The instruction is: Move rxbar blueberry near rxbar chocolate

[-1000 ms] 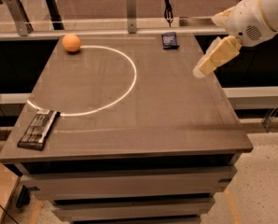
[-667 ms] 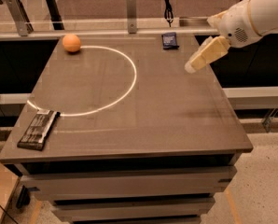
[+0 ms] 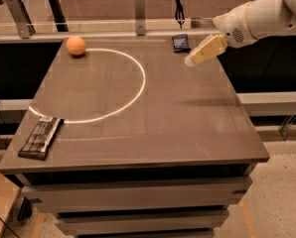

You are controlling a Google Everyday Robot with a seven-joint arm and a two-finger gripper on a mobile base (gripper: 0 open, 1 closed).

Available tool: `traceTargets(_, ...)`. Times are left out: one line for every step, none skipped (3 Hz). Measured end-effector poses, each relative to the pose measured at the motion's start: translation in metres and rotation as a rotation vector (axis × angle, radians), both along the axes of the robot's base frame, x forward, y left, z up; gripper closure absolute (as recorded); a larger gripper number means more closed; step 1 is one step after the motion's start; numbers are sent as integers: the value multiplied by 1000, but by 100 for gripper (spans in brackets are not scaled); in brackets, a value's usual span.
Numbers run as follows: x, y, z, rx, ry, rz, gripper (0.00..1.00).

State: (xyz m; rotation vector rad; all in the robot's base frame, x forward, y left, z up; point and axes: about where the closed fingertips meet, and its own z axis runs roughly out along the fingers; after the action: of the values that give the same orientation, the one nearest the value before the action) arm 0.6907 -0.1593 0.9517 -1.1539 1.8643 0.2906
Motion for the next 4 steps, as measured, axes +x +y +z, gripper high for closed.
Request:
traceTargets(32,4,-9,46,13,-23,0)
traceTargets(32,5,-9,47,13,-22,0)
traceTargets(37,6,-12,72,7,-29,0)
traceTargets(61,4,-20,166,-16,-70,0)
